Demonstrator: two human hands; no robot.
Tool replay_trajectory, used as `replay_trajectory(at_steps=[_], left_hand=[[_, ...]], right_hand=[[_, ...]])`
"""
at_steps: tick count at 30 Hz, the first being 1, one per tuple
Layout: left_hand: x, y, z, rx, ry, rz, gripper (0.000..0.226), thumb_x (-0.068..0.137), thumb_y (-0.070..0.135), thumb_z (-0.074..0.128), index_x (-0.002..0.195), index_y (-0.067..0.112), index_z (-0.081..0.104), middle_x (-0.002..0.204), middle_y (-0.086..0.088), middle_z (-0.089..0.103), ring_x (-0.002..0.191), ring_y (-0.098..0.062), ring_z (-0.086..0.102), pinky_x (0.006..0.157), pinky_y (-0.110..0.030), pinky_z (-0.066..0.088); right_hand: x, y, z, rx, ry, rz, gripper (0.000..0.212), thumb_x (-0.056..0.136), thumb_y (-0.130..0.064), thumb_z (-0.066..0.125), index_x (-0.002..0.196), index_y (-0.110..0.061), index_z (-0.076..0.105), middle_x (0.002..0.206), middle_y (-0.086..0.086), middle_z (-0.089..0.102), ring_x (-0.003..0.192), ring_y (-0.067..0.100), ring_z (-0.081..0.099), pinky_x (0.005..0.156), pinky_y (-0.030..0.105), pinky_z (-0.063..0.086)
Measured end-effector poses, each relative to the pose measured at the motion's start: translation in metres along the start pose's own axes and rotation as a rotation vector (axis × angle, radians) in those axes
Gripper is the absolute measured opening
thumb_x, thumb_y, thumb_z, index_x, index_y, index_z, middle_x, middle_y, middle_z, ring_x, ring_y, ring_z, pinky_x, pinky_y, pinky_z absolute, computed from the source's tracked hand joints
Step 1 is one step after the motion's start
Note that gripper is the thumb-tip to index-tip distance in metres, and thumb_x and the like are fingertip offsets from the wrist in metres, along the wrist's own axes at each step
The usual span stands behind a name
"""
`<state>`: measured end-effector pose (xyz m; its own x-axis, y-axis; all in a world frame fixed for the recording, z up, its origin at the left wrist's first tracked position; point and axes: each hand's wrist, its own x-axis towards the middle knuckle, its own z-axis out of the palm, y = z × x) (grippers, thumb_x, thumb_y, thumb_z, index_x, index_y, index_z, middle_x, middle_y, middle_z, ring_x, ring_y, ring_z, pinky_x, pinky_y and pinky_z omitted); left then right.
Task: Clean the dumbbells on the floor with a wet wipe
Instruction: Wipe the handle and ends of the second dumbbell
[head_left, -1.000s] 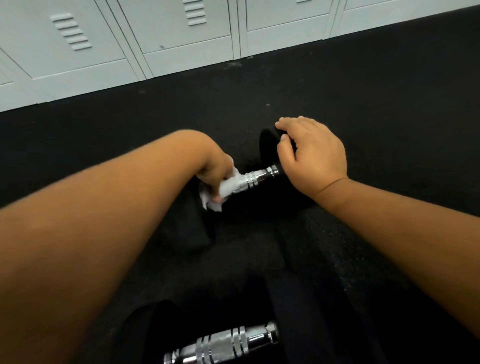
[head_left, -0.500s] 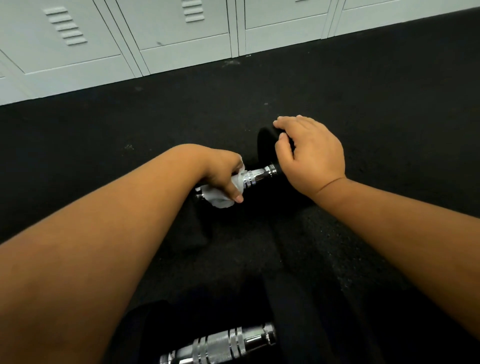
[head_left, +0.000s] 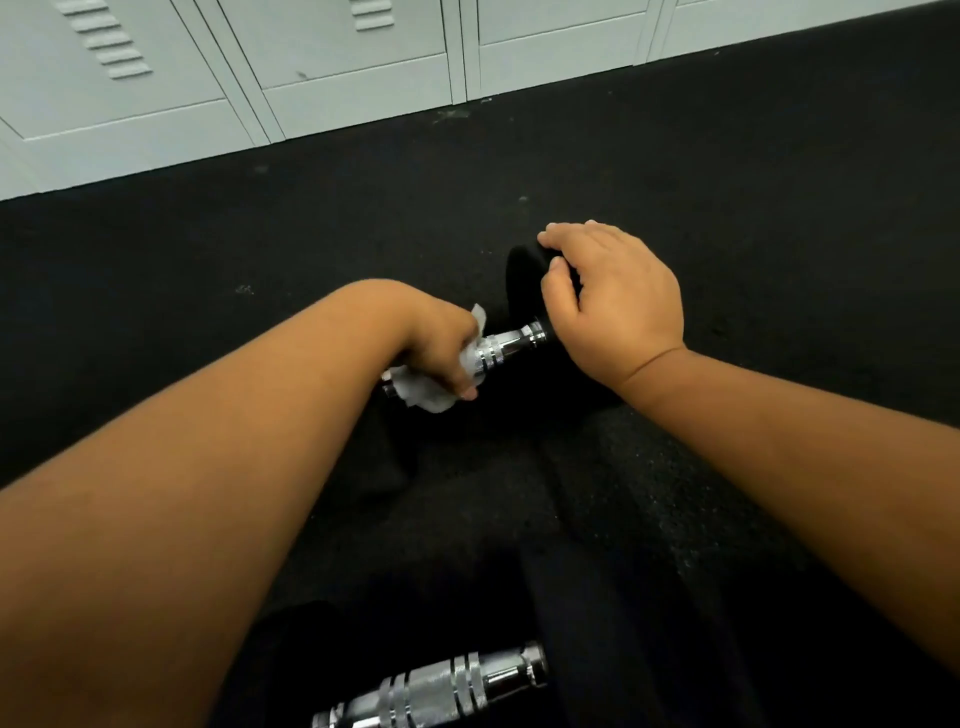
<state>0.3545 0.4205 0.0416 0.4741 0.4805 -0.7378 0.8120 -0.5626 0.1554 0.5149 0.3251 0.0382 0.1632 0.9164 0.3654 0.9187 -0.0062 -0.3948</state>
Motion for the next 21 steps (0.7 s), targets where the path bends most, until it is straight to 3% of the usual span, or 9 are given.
replay_trajectory(at_steps=[8, 12, 14, 18, 21], left_hand=[[0.007, 0.031, 0.011, -0.268, 0.212, 0.144, 0.040, 0.086, 0.027, 0.068, 0.120, 0.014, 0.052, 0.113, -0.006, 0.061, 0.102, -0.022, 0.058, 0.090, -0.035, 0.047], [0.001, 0.028, 0.016, -0.210, 0.109, 0.102, 0.066, 0.085, 0.041, 0.066, 0.139, 0.019, 0.034, 0.129, -0.004, 0.052, 0.109, -0.022, 0.057, 0.095, -0.042, 0.048], [-0.013, 0.028, 0.011, -0.258, 0.024, 0.065, 0.065, 0.089, 0.053, 0.055, 0.142, 0.021, 0.033, 0.135, -0.007, 0.051, 0.114, -0.023, 0.056, 0.097, -0.042, 0.047], [-0.042, 0.022, -0.003, -0.638, 0.147, -0.008, 0.034, 0.088, 0.044, 0.049, 0.098, 0.022, 0.073, 0.104, -0.001, 0.069, 0.098, -0.016, 0.063, 0.091, -0.035, 0.048], [-0.037, 0.026, -0.002, -0.789, 0.362, 0.045, 0.046, 0.087, 0.035, 0.035, 0.077, 0.017, 0.076, 0.099, 0.003, 0.072, 0.099, -0.017, 0.063, 0.095, -0.035, 0.046]], right_hand=[[0.004, -0.001, 0.000, -0.005, -0.005, -0.011, 0.038, 0.095, -0.029, 0.038, 0.124, -0.021, 0.062, 0.128, -0.005, 0.063, 0.127, 0.018, 0.051, 0.106, 0.034, 0.040], [-0.002, -0.002, -0.003, -0.009, 0.041, -0.043, 0.036, 0.093, -0.024, 0.042, 0.120, -0.015, 0.065, 0.123, 0.000, 0.066, 0.120, 0.018, 0.056, 0.107, 0.027, 0.034], [-0.004, -0.002, -0.004, -0.017, 0.048, -0.047, 0.035, 0.092, -0.023, 0.043, 0.119, -0.015, 0.065, 0.122, 0.000, 0.066, 0.119, 0.019, 0.056, 0.107, 0.026, 0.033], [-0.003, -0.002, -0.004, -0.011, 0.040, -0.044, 0.036, 0.092, -0.024, 0.043, 0.119, -0.014, 0.066, 0.122, 0.001, 0.067, 0.119, 0.020, 0.057, 0.107, 0.025, 0.033], [0.000, -0.002, -0.002, -0.008, 0.021, -0.024, 0.036, 0.093, -0.024, 0.043, 0.120, -0.016, 0.065, 0.124, -0.002, 0.066, 0.123, 0.020, 0.054, 0.106, 0.027, 0.034]])
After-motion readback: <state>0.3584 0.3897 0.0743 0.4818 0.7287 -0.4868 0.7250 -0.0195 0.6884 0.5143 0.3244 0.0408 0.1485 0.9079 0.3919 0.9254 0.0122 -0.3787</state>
